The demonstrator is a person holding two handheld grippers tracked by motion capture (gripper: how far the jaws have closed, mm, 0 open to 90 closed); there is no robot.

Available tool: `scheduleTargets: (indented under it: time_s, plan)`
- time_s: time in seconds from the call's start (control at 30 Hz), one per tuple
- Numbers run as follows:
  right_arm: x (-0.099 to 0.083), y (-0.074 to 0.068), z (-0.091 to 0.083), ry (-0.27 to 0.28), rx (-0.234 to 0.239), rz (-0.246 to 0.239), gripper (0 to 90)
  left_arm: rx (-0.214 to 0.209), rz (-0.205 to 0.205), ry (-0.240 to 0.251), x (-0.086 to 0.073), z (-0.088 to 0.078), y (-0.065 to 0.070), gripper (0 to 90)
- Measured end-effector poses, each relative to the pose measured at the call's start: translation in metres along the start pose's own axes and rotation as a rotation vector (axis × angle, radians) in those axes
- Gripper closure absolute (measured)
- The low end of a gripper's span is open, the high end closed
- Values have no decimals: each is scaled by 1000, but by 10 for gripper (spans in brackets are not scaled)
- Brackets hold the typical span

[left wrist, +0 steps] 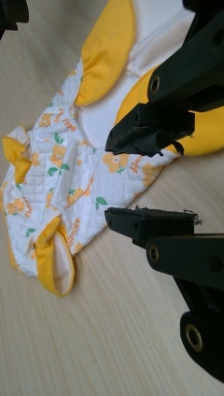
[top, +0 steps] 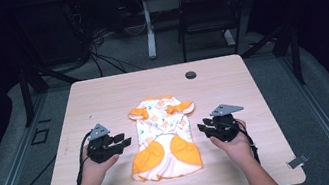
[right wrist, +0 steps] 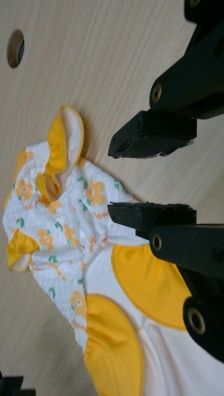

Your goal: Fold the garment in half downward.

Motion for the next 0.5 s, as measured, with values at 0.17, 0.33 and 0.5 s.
scheduleTargets:
  time_s: [0.17,0.33,0.5]
  plan:
    - [-5,-7,9,-32,8,-49,743,-10,20,-33,-2,9,3,674]
    - [-9,-21,16,-54,65,-69,798,-28,54,-69,-9,17,15,758]
    - [-12,-38,21,-80,69,-137,828,-79,47,-69,-10,20,23,872]
Point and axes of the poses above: each handheld gripper's, and its own axes: z roughly forward along the jaws, x roughly out of its top, y roughly to its right, the point moved 4 cm from there along z, roughly forward along the jaws, and after that the axes turned 5 degrees about -x, right-handed, at the moved point
